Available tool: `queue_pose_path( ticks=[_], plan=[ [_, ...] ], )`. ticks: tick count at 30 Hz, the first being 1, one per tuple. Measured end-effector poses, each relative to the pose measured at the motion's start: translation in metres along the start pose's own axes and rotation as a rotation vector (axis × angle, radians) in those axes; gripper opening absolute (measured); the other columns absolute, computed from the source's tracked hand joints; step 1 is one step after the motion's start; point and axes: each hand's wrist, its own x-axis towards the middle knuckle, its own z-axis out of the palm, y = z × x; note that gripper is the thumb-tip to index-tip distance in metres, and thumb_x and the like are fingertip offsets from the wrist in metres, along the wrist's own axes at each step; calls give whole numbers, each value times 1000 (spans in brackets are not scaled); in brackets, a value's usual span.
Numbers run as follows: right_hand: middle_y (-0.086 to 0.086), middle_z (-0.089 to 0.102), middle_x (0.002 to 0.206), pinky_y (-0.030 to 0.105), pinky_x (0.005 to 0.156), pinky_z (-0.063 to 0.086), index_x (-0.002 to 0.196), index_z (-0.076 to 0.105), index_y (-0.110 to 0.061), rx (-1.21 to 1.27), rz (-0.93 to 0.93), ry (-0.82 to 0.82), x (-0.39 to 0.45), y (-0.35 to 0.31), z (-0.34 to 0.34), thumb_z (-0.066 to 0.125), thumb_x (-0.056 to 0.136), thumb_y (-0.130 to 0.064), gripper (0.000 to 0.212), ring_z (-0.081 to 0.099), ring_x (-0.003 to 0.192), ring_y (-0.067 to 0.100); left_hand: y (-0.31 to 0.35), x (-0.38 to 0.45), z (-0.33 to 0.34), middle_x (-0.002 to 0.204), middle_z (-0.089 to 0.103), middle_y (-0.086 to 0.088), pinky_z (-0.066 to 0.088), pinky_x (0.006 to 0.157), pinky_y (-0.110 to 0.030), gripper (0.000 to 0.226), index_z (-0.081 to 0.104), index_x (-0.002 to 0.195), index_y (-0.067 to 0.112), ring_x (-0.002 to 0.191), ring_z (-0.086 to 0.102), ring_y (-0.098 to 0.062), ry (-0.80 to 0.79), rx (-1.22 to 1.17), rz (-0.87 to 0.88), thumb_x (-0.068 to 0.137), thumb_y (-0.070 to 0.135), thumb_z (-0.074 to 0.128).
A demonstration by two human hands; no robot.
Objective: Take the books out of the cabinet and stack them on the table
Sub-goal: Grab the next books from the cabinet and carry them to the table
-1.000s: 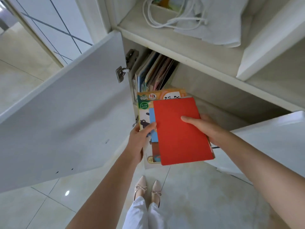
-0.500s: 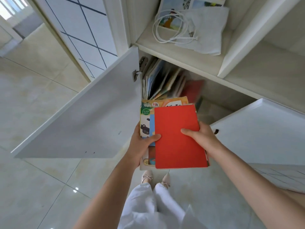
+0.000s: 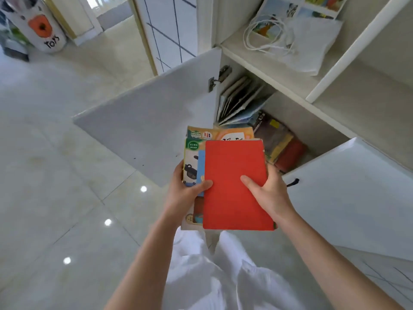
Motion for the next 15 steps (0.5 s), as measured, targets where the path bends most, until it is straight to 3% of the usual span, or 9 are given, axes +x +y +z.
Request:
queue_pose_path(
  ticks=[7, 11, 15],
  plan=[
    [-5, 61, 112, 24, 81, 47, 123, 50, -20, -107, -215, -201, -36, 8, -11, 73, 82, -31, 48, 60, 96, 11, -34, -87, 7, 97, 73, -1, 55, 53, -22, 53, 56, 117, 22, 73, 72, -13, 238, -182, 19, 73, 9, 82],
    [-4, 62, 116, 40, 90, 55, 125, 48, -23, -142, -289, -374, -58, 8, -1, 71, 83, -37, 50, 63, 102, 13, -56, -135, -2, 111, 68, 2, 58, 64, -23, 74, 46, 134, 25, 89, 71, -11, 415, -215, 78, 72, 14, 84],
    [-4, 62, 118, 27, 83, 54, 128, 46, -23, -180, -372, -527, -88, 4, 17, 70, 84, -36, 52, 63, 101, 11, -85, -183, -15, 125, 60, 1, 60, 75, -28, 90, 32, 144, 35, 104, 66, -12, 575, -258, 125, 72, 17, 84]
  ],
)
